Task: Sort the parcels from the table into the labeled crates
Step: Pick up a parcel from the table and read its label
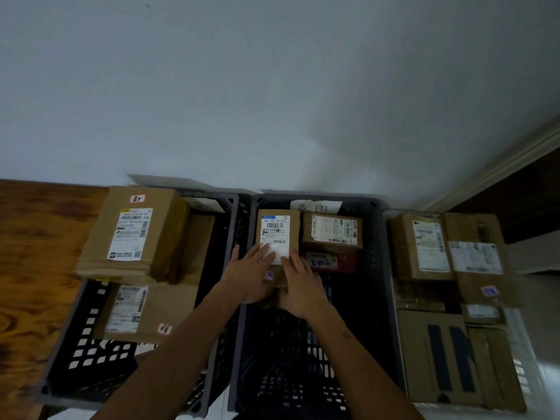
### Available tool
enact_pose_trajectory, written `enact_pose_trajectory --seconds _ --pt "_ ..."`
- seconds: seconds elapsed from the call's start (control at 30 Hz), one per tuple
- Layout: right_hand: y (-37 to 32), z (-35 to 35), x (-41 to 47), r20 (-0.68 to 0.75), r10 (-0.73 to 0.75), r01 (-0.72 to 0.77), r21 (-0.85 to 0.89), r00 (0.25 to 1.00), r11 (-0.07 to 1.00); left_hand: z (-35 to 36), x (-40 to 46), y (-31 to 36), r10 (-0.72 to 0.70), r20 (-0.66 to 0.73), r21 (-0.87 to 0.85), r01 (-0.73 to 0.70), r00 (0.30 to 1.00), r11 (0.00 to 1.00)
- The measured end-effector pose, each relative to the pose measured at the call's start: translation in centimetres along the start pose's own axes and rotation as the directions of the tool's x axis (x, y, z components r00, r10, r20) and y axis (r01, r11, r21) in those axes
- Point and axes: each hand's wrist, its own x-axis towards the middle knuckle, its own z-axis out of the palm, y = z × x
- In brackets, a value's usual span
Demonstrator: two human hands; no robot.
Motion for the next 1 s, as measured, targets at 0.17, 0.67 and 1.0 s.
enact_pose_trajectory --seconds 0.17,0.67,1.0 --pt "0.3 -1.7 -1.3 -0.103 0.016 -0.009 0.067 0.995 0.998 -0.4 -2.0 -0.3 -0.051 -0.048 0.015 0.052 0.998 0.999" --pt "-0.1 -1.3 -2.5 0.023 -0.016 0.019 -0.164 1.000 0.986 0.8 -2.0 2.2 -0.013 -0.016 0.068 0.014 1.000 0.998" --pt "0.0 -0.6 -2.1 0.015 -0.069 0.070 -0.076 0.998 0.995 1.1 -1.5 1.9 0.009 -0.096 0.072 -0.002 0.995 0.997"
